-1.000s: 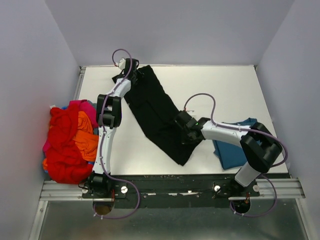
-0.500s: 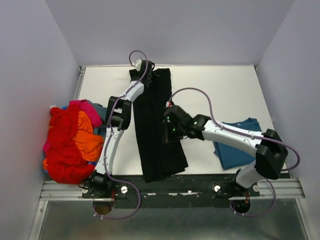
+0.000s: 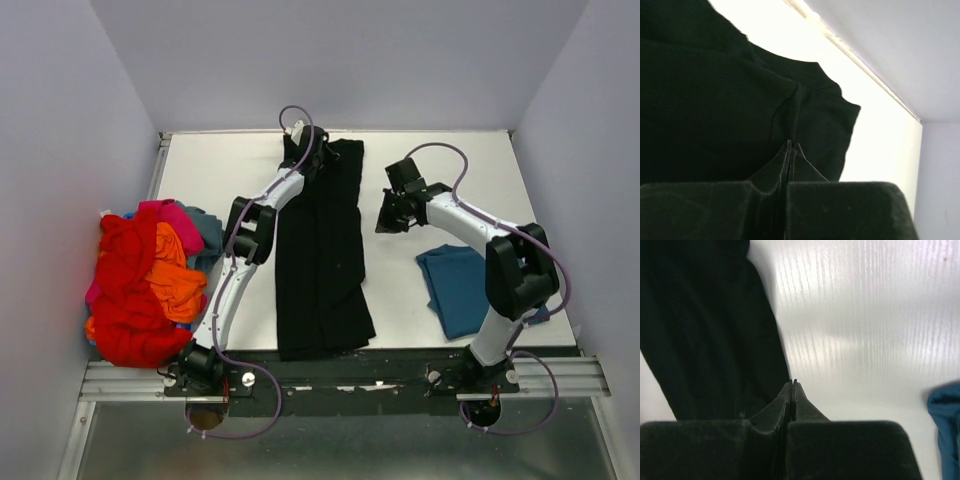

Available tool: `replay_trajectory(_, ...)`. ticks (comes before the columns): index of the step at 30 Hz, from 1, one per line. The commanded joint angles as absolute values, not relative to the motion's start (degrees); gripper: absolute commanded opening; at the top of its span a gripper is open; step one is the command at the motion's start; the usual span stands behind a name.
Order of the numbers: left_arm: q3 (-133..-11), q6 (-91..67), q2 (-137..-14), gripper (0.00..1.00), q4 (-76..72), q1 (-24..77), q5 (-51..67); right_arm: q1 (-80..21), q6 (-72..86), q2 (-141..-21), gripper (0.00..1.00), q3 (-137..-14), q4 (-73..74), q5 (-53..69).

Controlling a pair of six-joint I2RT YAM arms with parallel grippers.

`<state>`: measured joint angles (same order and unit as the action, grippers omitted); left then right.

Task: Fold and stack the t-shirts
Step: Rotate the tshirt 90 degrees

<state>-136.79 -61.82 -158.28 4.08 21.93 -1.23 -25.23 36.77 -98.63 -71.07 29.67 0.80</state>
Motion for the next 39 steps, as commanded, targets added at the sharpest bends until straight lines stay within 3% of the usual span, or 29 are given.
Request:
replay_trajectory(1, -136.5, -62.5, -155.3, 0.00, 0.4, 21.1, 3.8, -23.9, 35.3, -104.7, 0.09, -78.8, 27.3, 5.3)
replay_trajectory(4, -133.3, -61.2, -150.3, 0.04, -2.5, 19.9, 4.5, -22.3, 34.9, -109.4, 0.08, -85.5, 26.2, 8.3)
replay_trajectory(6, -132.6, -60.0, -147.3, 0.05, -2.7, 19.5, 5.7, -21.5, 35.1, -113.3, 0.01, -92.2, 26.4, 10.1)
replay_trajectory(10, -127.1, -57.9, -139.9, 0.09, -2.1, 19.0, 8.7, -21.3, 36.6, -120.0, 0.01, -100.9, 27.8, 11.1)
replay_trajectory(14, -113.8, -55.5, -129.2, 0.10, -1.7, 17.8, 11.0, -21.3, 37.4, -127.2, 0.01, -108.7, 30.0, 12.1)
replay_trajectory(19, -99.5, -49.5, -118.4, 0.07, 8.0, 17.8, 4.8, -21.3, 38.5, -134.7, 0.01, -115.7, 30.4, 12.8)
replay_trajectory(27, -71.4, -48.9, -103.6, 0.04, 1.5, 17.7, -4.2, -21.2, 41.2, -140.4, 0.01, -118.7, 32.0, 9.2)
replay_trajectory(32, -59.2, -50.4, -100.0, 0.04, -4.0, 17.9, -5.2, -20.6, 41.7, -142.9, 0.01, -122.5, 36.1, 4.1)
replay_trajectory(39, -59.5, -49.7, -104.8, 0.04, -2.2, 17.9, -6.2, -18.6, 40.6, -146.2, 0.01, -129.2, 38.3, 2.5)
